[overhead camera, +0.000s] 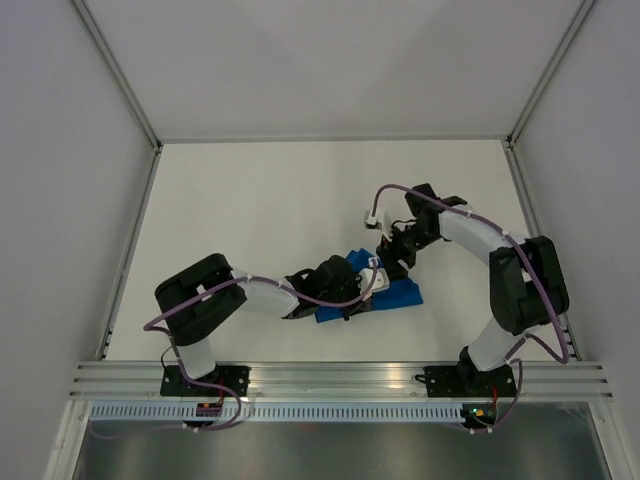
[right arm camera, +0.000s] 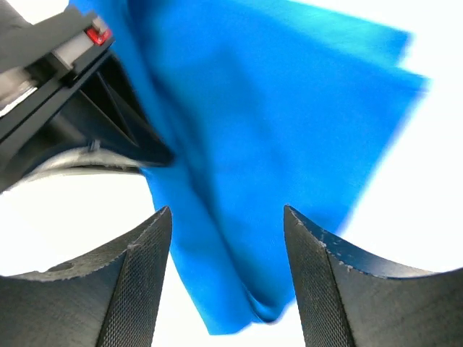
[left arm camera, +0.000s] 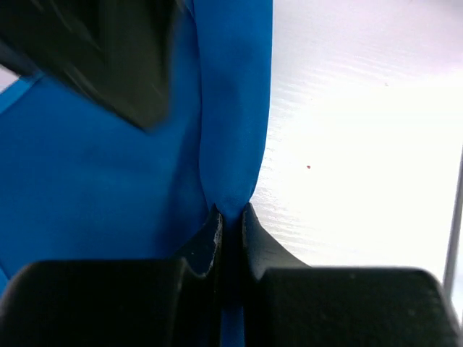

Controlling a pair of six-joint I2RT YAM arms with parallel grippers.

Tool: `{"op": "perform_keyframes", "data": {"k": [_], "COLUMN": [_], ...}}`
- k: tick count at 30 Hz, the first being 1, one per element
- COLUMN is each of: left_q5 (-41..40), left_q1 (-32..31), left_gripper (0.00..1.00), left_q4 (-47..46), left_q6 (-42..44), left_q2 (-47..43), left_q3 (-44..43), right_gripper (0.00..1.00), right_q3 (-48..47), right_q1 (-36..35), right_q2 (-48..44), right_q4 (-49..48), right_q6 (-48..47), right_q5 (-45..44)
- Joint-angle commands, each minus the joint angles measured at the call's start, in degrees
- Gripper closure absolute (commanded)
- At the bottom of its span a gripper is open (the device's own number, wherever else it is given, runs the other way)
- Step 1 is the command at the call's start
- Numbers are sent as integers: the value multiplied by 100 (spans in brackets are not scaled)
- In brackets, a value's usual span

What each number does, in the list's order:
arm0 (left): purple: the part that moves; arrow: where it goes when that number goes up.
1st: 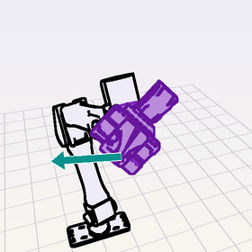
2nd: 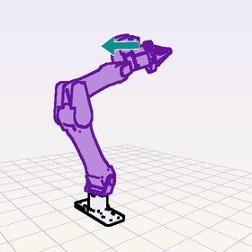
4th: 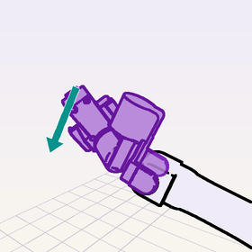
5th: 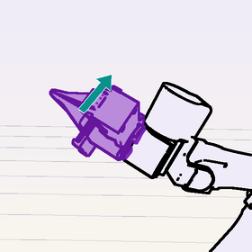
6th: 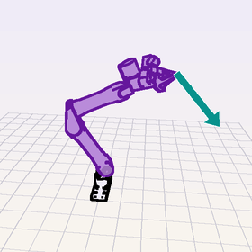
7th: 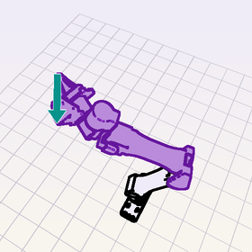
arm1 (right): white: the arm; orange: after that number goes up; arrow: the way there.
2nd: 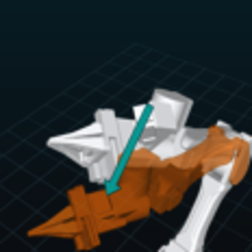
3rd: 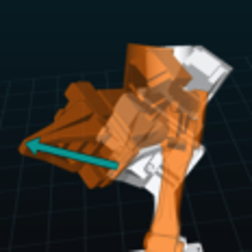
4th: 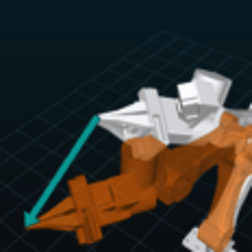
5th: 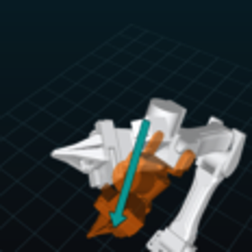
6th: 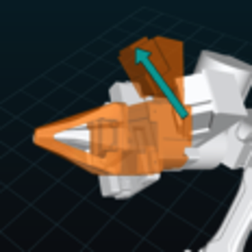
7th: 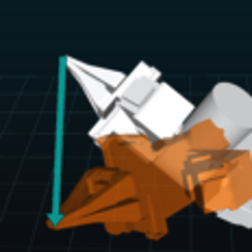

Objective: Fold the napkin, place the utensils inside, and roll it up
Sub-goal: Roll the napkin with the utensil

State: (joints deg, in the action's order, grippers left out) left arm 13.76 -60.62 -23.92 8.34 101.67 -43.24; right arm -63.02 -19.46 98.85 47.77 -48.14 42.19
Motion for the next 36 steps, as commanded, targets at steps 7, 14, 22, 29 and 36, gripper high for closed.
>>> {"op": "perform_keyframes", "data": {"k": [7,14,22,29,36], "left_q5": [2130,3035,3572,3669,3766], "left_q1": [937,1315,1527,1553,1650], "left_gripper": [98,98,98,98,98], "left_q4": [1741,2225,2664,2761,2770], "left_q6": [-1062,-1325,-1475,-1572,-1721], "left_q2": [845,1574,2173,2305,2366], "left_q3": [-562,-1071,-1555,-1687,-1766], "right_gripper": [30,25,24,26,34], "right_q3": [948,2495,3639,3762,3736], "right_q1": [681,147,-1410,-1885,-2263], "right_q2": [-2331,-3495,-3584,-3223,-3030], "right_q4": [-1067,-1919,-3397,-3880,-3889], "right_q6": [192,-266,24,182,323], "right_q5": [96,-439,-2021,-2374,-2453]}}
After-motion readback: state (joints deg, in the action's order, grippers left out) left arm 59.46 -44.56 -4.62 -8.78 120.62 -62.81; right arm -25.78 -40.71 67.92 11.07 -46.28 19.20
